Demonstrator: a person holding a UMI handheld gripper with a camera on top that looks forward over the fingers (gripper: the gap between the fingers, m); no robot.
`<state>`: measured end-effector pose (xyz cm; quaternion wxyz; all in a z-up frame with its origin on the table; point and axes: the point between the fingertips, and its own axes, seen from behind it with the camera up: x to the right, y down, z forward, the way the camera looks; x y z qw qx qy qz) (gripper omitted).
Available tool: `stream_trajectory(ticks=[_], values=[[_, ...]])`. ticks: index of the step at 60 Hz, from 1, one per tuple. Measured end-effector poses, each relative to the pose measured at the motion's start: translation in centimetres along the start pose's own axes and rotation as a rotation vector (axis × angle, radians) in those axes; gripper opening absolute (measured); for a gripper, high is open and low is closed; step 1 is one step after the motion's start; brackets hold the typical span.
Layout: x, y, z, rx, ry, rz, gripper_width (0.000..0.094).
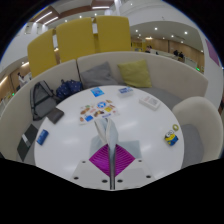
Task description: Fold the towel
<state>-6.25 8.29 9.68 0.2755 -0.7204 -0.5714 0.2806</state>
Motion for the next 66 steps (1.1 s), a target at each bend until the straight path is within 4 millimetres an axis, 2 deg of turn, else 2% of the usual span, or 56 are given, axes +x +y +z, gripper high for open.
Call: stream_trajectory(ticks=[5, 7, 11, 15, 16, 17, 20, 23, 32, 37, 40, 44, 48, 54, 66], values=[[2.5, 2.4, 1.7, -0.043, 0.006, -0.018, 0.0051], [3.2, 3.4, 2.4, -0.060, 0.011, -0.023, 0.0133], [4.7, 5.0, 2.9, -0.098, 0.026, -0.018, 0.0507], [6.4, 5.2, 1.8, -0.100, 0.061, -0.017, 0.0881], [6.6, 5.1, 1.3, -0.096, 0.065, -0.018, 0.0839], [6.8, 5.0, 0.8, -0.091, 0.070, -0.017, 0.0836], [7.0, 4.7, -1.4, -0.091, 0.064, -0.014, 0.0861], [6.8, 4.3, -4.3, -0.089, 0.055, -0.012, 0.0871], [5.1, 3.5, -16.2, -0.070, 0.049, -0.044, 0.0867], [4.0, 3.8, -22.9, -0.071, 0.057, -0.041, 0.0865], [3.4, 3.9, -26.1, -0.069, 0.061, -0.044, 0.0867], [2.8, 4.2, -29.5, -0.062, 0.076, -0.050, 0.0870], [2.1, 4.3, -31.5, -0.044, 0.079, -0.050, 0.0866], [1.6, 4.3, -32.8, -0.020, 0.100, -0.075, 0.0863], [0.7, 4.7, -32.6, -0.016, 0.100, -0.077, 0.0866]])
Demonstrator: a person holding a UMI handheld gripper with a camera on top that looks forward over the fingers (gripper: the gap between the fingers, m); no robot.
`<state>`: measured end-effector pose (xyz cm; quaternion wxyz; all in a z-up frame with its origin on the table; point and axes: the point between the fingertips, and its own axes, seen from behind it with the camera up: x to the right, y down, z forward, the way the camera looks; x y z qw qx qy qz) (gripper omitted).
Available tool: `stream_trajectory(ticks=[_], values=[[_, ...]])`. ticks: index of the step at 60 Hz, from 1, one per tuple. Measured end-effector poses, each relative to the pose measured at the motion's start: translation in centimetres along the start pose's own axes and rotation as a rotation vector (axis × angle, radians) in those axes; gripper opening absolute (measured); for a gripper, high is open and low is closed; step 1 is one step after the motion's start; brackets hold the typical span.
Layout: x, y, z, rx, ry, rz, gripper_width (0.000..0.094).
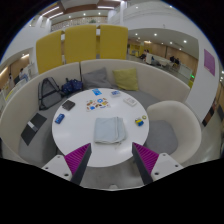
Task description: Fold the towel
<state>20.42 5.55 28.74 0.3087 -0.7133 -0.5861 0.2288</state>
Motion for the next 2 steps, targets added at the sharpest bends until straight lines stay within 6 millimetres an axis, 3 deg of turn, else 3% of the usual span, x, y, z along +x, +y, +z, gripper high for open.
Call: stream_trajectory(ticks=[2], values=[[-0.16, -0.09, -0.06, 0.003, -0.002, 0.005, 0.0868]])
